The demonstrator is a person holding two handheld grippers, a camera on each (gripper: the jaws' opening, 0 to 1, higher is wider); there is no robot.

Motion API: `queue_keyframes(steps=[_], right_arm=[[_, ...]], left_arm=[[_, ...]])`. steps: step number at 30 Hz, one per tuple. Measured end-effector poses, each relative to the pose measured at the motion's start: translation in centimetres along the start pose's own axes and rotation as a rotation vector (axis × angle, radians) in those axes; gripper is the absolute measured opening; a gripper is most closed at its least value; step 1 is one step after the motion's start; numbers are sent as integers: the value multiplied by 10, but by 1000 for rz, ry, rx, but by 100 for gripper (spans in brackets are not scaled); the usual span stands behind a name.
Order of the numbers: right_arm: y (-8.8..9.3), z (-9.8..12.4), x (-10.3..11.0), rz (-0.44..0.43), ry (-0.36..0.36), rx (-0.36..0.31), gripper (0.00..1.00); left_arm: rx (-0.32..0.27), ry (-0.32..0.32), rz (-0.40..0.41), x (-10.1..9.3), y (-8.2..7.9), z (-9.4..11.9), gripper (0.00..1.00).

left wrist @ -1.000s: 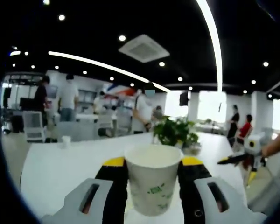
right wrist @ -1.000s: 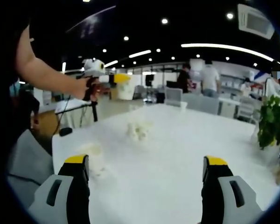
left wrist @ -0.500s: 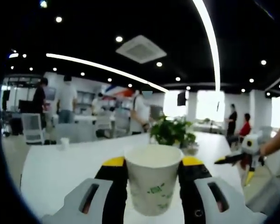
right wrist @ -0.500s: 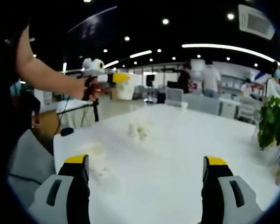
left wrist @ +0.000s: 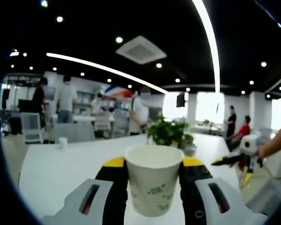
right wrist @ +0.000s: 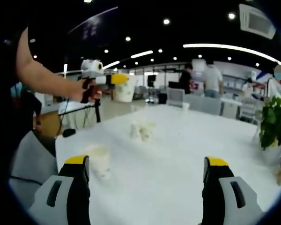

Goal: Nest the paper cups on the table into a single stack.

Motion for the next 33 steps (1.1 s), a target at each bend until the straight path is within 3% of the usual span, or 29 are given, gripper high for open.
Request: queue_keyframes(steps=[21,33], right_arm=[[3,12,6,5,1,-5,100],[1,16,8,5,5,-7,100]], left_arm=[[-7,6,-14,-40,6,12,41],[-23,11,-16,-53,4,18,41]])
Point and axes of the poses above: the point that each gripper's makers call its tool centre point, and the gripper's own axes: z roughly backward along the fingers, x roughly to its left, y roughly out of its underside, the point moved 4 cm from there along z, roughly backward along the fingers, and after that the axes turned 7 degrees about -z, right-handed, at the moved point
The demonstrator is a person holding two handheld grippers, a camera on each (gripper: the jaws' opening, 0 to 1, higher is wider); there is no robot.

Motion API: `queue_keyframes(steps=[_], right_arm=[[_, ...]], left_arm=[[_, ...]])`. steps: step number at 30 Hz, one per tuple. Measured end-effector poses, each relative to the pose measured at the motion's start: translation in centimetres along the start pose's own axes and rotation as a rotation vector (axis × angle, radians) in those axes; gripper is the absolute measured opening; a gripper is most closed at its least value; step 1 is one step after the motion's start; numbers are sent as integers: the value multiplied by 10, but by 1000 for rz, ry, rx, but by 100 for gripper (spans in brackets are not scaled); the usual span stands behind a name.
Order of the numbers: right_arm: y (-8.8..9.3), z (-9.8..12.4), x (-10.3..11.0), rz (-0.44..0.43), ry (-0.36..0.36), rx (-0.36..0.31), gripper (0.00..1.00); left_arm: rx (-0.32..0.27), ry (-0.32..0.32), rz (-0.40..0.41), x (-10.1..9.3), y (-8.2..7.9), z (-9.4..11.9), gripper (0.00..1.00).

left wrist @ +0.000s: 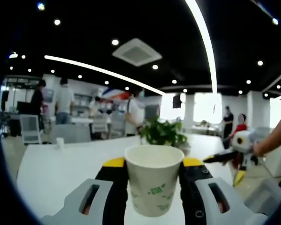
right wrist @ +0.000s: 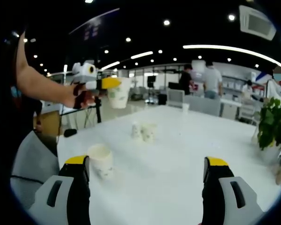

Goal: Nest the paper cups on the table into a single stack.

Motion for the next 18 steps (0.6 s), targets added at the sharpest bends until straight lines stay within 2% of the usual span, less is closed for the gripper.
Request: queue_keyframes(steps=[8,18], right_arm=[[0,0,2,-1,1,-2,100],[1,2,3,-2,4,1,100]], left_arm=[[-10,-14,4,-6,2,6,41],[-11,3,-2,-16,3,10,40]])
Point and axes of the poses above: the point that each gripper's makers call its tool centre point, and the gripper's own axes: z roughly backward along the fingers, x roughly to its left, y roughly out of its underside, the point moved 4 cm from there along z, roughly backward along the fingers, and after that the axes turned 7 degrees about -z, right-handed, at the moved point
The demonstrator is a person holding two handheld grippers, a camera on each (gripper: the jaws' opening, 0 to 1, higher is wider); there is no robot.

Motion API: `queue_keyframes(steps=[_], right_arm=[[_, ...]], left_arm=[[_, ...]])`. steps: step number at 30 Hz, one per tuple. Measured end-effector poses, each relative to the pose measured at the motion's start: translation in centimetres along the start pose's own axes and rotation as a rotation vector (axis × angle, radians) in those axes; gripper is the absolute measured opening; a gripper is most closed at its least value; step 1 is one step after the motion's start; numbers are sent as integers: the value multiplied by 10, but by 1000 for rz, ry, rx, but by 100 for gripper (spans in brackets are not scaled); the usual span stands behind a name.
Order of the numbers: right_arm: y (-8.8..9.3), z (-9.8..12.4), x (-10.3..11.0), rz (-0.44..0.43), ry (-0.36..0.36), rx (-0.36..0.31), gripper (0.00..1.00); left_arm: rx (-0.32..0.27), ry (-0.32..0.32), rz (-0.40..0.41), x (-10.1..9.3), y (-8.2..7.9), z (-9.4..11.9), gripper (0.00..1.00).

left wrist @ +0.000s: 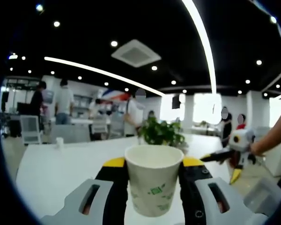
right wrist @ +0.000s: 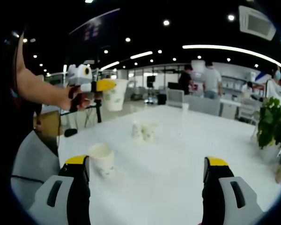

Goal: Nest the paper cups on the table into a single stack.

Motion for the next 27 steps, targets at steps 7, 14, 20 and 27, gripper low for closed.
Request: queue_keyframes(steps=[7,14,20,27], right_arm=[[1,0,0,-1,1,1,100],[2,0,-1,-1,1,-1,100],[3,0,0,-1,0,1,100],[5,2,1,-3,1,0,100]], left_arm=[[6,8,2,-8,5,3,40],[19,16,4,-20,12,9,41],[13,20,21,-25,13,11,41],[9,34,10,-45,12,16,41]])
Point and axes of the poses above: the point that each gripper's makers call its tool centre point, and the gripper's own axes: z roughly backward along the fingers, x roughly to its left, y roughly out of its underside, the point moved 4 cm from there along z, roughly backward along the fingers, and after that the axes turned 7 degrees about -z, right-handed, at the moved point
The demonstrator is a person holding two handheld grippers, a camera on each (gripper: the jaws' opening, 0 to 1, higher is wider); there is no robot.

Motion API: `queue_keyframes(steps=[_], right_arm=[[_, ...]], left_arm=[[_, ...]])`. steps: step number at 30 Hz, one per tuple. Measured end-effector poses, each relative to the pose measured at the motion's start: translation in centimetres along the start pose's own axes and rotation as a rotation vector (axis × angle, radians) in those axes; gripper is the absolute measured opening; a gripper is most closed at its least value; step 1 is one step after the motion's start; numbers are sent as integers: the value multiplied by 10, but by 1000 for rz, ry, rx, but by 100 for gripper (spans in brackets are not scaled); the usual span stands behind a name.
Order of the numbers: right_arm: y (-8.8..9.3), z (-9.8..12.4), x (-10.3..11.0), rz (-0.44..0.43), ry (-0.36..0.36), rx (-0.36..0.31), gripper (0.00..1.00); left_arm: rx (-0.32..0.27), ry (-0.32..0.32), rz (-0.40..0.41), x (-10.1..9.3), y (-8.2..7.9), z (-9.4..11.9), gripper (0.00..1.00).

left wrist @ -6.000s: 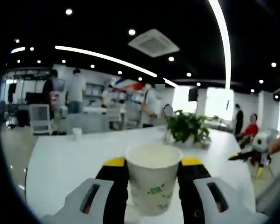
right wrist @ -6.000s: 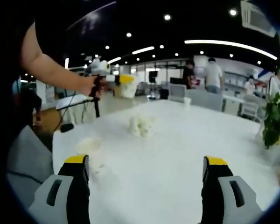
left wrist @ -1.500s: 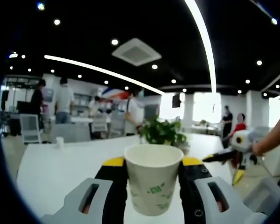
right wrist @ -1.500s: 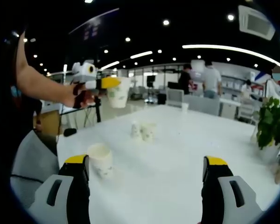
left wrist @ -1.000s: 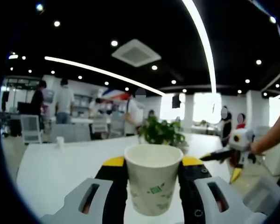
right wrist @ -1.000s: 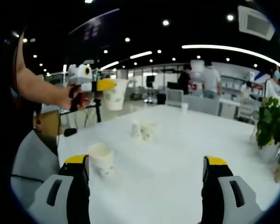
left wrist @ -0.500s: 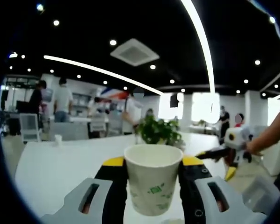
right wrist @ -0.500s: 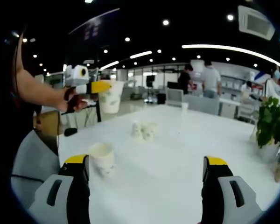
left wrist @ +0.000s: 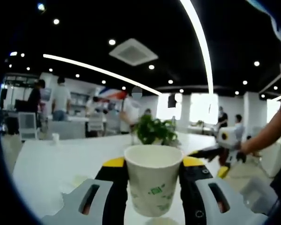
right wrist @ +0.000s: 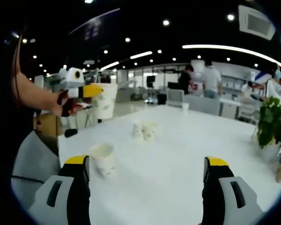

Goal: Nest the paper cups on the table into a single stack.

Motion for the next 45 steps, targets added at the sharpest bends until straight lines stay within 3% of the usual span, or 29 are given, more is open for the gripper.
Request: queue_keyframes(steps=[17,42,45], right_arm=[[3,1,1,-4,0,1,100],[5,-1,-1,-6,1,8,100],[6,-2,0,-10,-1,10,100]], left_arm=[[-31,5,23,-13,-4,14,41],[-38,9,21,-15,0,8,40],[-57,10,-57,-15,5,6,42]])
Point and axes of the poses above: the point that each gripper's makers call its tool centre point, and the gripper's own axes: z roughly backward along the fingers, x roughly to its left, y roughly out of its underside, the point moved 4 cm from there along z, roughly backward along the fingers, and after that the axes turned 7 degrees about -z, right-handed, at the moved point
